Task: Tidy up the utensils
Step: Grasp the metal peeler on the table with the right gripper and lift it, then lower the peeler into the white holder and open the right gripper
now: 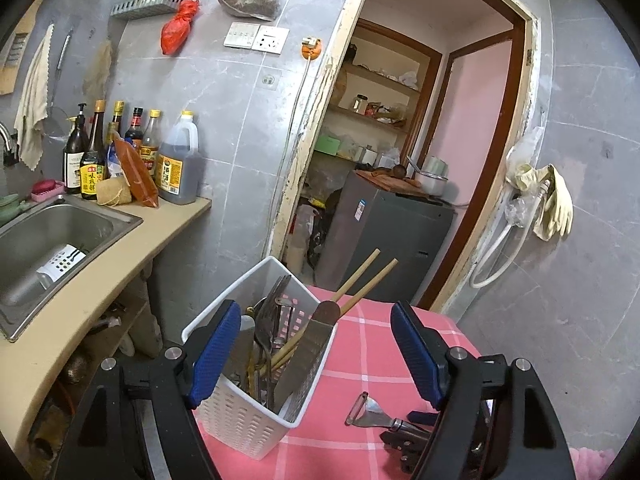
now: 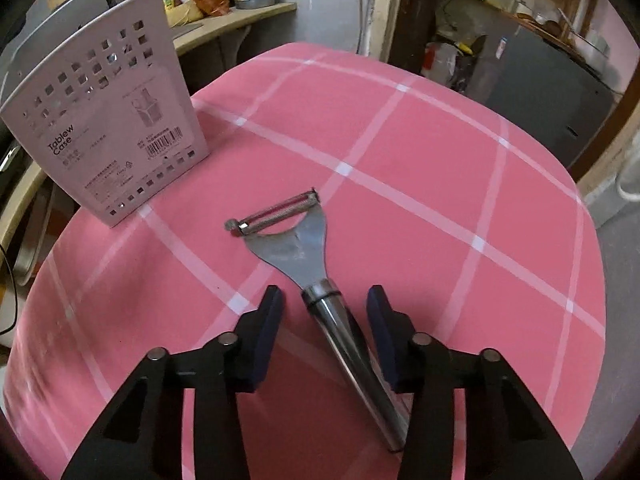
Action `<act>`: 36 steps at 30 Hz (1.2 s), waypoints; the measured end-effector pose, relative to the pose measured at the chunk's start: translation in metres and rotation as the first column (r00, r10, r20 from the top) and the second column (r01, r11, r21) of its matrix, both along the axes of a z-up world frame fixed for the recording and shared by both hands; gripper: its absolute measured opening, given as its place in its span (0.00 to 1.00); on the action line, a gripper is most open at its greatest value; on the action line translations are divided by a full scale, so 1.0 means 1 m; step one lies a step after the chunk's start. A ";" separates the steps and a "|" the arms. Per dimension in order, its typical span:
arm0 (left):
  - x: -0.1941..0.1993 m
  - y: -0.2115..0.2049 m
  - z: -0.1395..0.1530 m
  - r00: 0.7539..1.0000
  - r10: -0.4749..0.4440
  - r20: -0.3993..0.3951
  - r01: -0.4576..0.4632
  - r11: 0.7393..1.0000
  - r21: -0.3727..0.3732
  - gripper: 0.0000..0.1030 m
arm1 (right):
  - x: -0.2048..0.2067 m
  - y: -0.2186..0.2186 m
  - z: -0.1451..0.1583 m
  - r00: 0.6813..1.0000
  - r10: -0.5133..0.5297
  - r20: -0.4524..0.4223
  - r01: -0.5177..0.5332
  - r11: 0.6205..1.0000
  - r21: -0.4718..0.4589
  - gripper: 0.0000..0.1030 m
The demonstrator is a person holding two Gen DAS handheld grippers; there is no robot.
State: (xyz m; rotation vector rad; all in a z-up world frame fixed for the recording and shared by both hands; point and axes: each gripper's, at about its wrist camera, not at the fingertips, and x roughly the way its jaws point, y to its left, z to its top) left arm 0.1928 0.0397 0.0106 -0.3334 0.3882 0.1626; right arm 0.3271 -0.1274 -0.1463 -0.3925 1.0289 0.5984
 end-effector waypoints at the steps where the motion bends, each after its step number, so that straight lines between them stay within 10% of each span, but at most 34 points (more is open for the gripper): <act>1: -0.001 0.000 0.000 1.000 0.002 -0.004 -0.002 1.000 0.001 0.73 | 0.002 0.002 0.001 1.000 0.007 -0.010 -0.007 1.000 0.005 0.34; 7: -0.002 0.000 -0.004 0.999 0.011 -0.050 -0.011 1.000 0.011 0.74 | 0.012 -0.002 0.010 0.997 -0.022 -0.067 0.029 0.995 0.100 0.16; 15: -0.010 0.008 -0.005 0.996 -0.001 -0.090 0.004 1.000 0.026 0.74 | -0.039 -0.032 0.078 0.986 -0.129 0.103 0.085 0.932 0.352 0.16; 30: -0.033 0.058 0.025 0.997 0.018 -0.082 -0.016 0.999 0.035 0.78 | -0.063 0.033 0.199 0.916 -0.245 0.318 -0.067 0.689 0.722 0.16; 36: -0.045 0.079 0.028 0.994 0.060 -0.086 -0.058 0.998 0.027 0.81 | -0.072 0.084 0.168 0.917 -0.216 0.335 -0.073 0.734 0.675 0.16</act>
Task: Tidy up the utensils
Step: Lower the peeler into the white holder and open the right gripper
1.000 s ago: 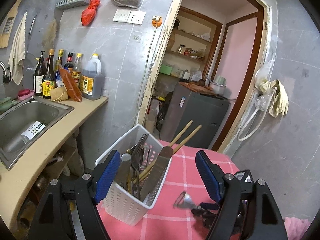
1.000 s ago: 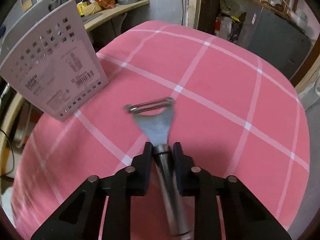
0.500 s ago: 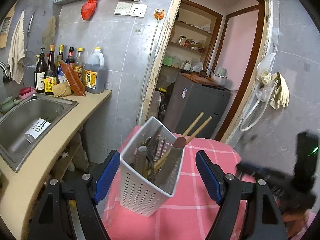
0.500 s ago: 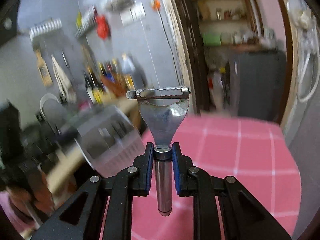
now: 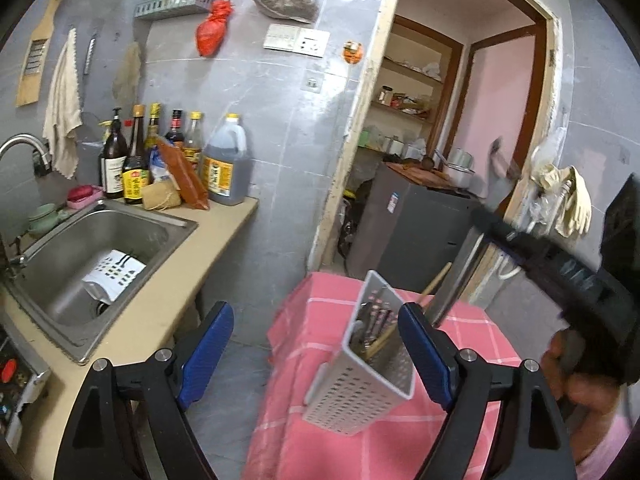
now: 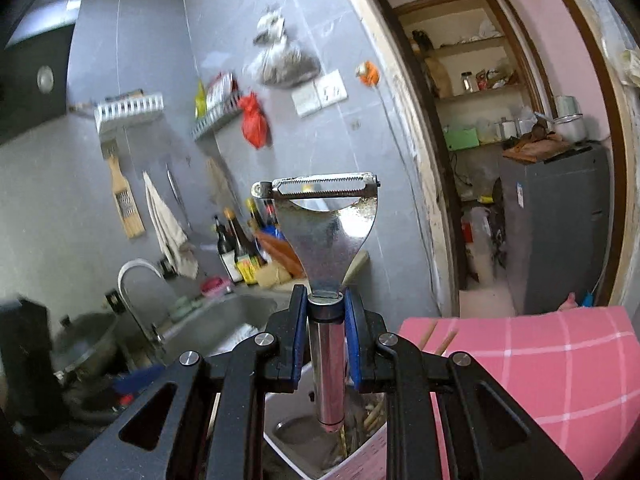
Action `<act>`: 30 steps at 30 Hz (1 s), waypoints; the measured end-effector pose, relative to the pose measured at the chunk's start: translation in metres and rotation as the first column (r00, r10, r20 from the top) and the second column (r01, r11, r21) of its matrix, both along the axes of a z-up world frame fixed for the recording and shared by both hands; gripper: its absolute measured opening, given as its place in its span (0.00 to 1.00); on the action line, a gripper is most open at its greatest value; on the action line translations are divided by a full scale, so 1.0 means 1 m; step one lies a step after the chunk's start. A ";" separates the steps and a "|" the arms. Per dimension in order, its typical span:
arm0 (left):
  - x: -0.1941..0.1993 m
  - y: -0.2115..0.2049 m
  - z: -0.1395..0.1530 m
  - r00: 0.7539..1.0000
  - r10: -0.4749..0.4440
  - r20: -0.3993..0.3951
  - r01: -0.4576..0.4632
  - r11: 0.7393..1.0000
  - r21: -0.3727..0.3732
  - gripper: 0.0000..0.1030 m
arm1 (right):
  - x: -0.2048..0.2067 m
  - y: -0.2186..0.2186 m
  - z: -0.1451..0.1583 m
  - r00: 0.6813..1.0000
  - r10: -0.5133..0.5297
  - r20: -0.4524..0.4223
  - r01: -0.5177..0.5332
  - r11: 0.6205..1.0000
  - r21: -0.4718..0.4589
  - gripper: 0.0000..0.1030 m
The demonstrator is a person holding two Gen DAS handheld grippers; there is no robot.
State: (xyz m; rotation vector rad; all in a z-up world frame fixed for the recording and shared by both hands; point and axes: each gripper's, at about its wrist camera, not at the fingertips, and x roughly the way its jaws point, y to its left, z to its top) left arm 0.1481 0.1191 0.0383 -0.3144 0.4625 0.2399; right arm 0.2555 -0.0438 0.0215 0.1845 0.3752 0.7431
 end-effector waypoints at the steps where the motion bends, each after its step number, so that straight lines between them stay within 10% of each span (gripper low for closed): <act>1: -0.003 0.004 -0.001 1.000 0.010 0.000 -0.010 1.000 -0.002 0.81 | -0.001 0.003 -0.003 1.000 0.001 -0.004 -0.001 1.000 -0.012 0.16; 7: -0.010 0.013 -0.006 0.999 0.051 -0.001 -0.051 0.998 -0.022 0.81 | 0.000 0.013 -0.027 0.999 0.009 -0.054 -0.014 0.996 -0.087 0.21; 10: -0.012 0.012 -0.009 0.998 0.067 -0.005 -0.067 0.997 -0.026 0.81 | -0.003 0.010 -0.025 0.999 0.020 -0.046 -0.024 0.996 -0.088 0.51; 15: -0.016 0.007 -0.009 0.996 0.090 -0.013 -0.090 0.996 -0.024 0.81 | -0.010 -0.009 -0.014 0.999 0.006 -0.036 -0.009 0.997 -0.074 0.51; 30: -0.068 -0.047 0.019 0.995 -0.004 0.103 -0.004 0.997 0.074 0.98 | -0.124 -0.123 0.034 0.945 -0.323 0.061 0.328 0.937 -0.118 0.93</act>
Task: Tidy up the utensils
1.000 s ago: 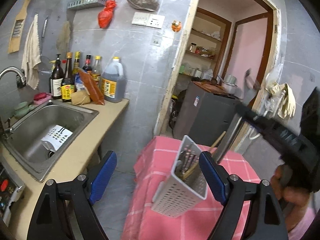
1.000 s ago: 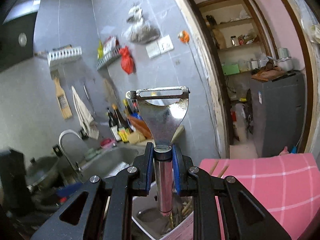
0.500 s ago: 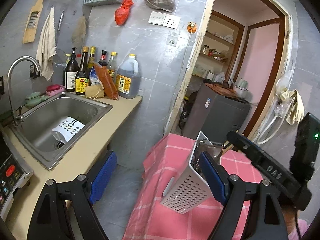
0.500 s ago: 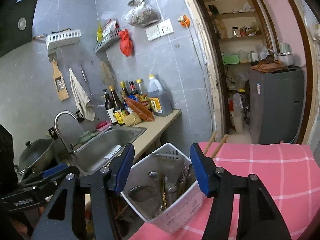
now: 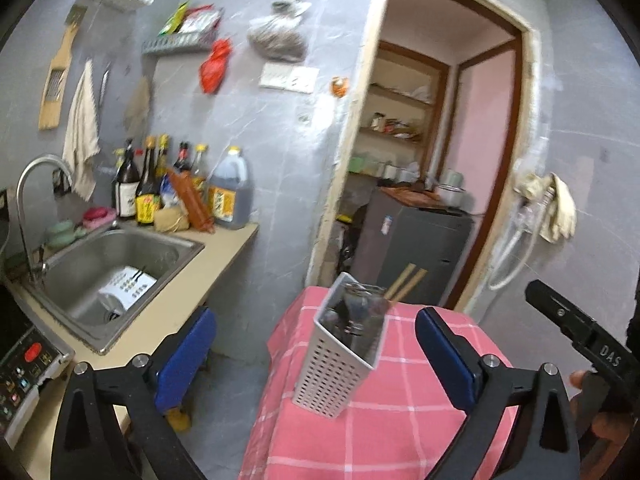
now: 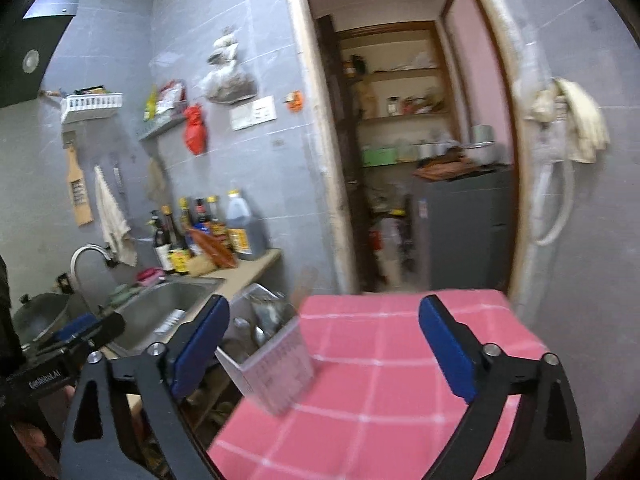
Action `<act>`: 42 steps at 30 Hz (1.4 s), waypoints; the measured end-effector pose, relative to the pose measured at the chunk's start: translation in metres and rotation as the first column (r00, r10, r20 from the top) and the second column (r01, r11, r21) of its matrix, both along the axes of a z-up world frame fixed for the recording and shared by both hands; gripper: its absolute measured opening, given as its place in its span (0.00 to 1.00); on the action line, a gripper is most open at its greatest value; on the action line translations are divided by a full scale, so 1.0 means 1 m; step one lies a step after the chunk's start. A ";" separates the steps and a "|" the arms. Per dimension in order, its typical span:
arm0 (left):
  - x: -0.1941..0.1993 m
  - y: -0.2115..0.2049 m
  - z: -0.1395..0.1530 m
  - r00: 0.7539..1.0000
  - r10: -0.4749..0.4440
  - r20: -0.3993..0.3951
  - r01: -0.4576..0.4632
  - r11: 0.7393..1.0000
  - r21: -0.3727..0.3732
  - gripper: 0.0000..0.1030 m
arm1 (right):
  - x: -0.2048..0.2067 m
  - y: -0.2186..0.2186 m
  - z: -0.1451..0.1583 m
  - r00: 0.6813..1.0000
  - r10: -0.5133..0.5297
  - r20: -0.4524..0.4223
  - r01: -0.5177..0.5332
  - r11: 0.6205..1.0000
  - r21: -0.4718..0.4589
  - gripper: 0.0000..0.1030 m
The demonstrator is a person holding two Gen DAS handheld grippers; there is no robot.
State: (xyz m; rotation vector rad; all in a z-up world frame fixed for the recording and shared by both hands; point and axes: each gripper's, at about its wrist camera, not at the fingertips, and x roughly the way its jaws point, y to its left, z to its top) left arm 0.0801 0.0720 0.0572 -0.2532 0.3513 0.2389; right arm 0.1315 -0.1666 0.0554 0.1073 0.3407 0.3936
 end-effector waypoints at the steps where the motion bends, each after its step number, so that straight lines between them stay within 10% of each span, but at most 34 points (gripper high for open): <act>1: -0.008 -0.006 0.001 1.000 -0.019 0.001 0.019 1.000 0.010 0.99 | -0.009 -0.006 0.000 1.000 -0.019 0.001 0.019 1.000 -0.010 0.94; 18: -0.108 -0.065 -0.032 0.973 -0.228 -0.043 0.231 0.970 0.080 0.99 | -0.162 -0.082 -0.047 0.958 -0.279 -0.063 0.277 0.960 -0.047 0.99; 42: -0.120 -0.076 -0.051 0.965 -0.256 -0.062 0.259 0.964 0.052 0.99 | -0.170 -0.084 -0.061 0.958 -0.275 -0.080 0.272 0.961 -0.047 0.99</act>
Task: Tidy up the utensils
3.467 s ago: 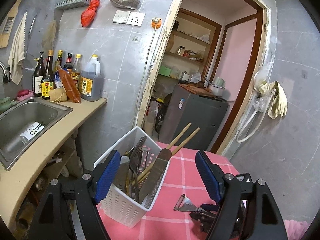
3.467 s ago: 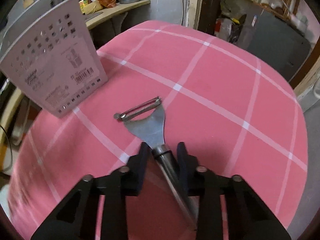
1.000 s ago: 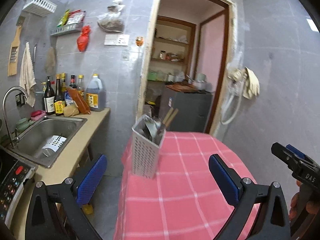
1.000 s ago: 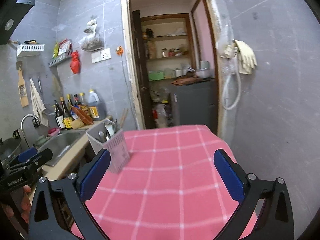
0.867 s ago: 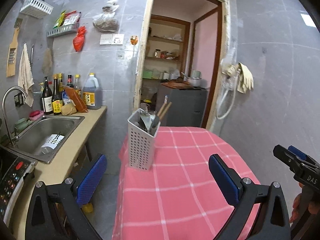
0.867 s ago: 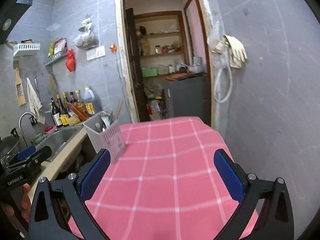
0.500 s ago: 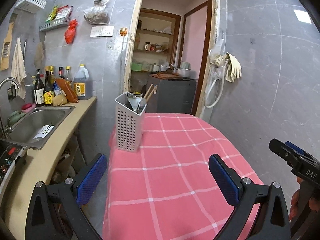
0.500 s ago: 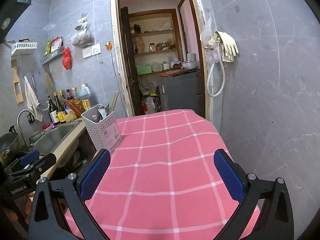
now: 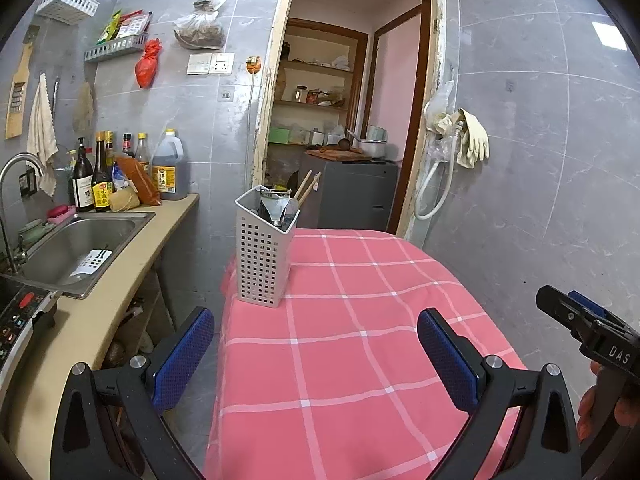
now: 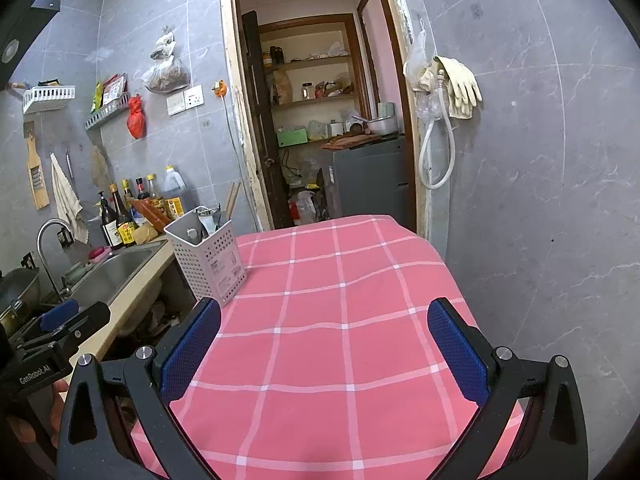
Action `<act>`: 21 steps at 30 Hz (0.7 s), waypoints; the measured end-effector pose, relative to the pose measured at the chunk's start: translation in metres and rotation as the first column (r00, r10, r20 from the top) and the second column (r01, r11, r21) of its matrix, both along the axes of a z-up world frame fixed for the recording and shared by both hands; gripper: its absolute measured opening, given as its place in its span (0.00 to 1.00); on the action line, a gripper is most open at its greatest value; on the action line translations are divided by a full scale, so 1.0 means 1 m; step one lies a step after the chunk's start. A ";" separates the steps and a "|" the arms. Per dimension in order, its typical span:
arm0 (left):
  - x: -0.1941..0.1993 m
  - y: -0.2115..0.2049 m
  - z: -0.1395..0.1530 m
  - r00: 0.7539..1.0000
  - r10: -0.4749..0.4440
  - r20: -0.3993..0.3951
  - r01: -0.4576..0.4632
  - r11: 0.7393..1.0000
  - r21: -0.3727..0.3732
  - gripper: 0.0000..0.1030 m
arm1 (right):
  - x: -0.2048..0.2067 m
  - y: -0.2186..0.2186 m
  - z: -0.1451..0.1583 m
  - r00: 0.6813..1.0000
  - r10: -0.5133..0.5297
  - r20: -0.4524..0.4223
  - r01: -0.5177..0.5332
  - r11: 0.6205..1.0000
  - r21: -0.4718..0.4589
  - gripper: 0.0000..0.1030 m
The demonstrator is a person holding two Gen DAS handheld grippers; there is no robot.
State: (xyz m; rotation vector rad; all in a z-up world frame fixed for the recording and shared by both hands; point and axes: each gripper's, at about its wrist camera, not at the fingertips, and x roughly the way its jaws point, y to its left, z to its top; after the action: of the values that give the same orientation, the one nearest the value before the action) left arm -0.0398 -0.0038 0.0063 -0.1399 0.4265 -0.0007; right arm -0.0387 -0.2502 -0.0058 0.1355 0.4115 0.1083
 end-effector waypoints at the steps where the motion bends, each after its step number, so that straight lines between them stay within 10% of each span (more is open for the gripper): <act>1: 0.000 0.000 0.000 1.000 -0.005 -0.002 0.005 1.000 -0.002 0.99 | 0.000 0.000 0.000 1.000 0.000 0.000 0.000 1.000 0.000 0.99; 21: 0.003 -0.003 -0.001 1.000 -0.009 -0.011 0.009 1.000 -0.005 0.99 | 0.001 0.002 -0.003 1.000 -0.001 -0.008 0.001 1.000 0.004 0.99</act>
State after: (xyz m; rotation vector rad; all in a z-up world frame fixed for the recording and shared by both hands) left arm -0.0370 -0.0069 0.0050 -0.1428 0.4379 -0.0096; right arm -0.0382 -0.2478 -0.0092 0.1401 0.4190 0.1071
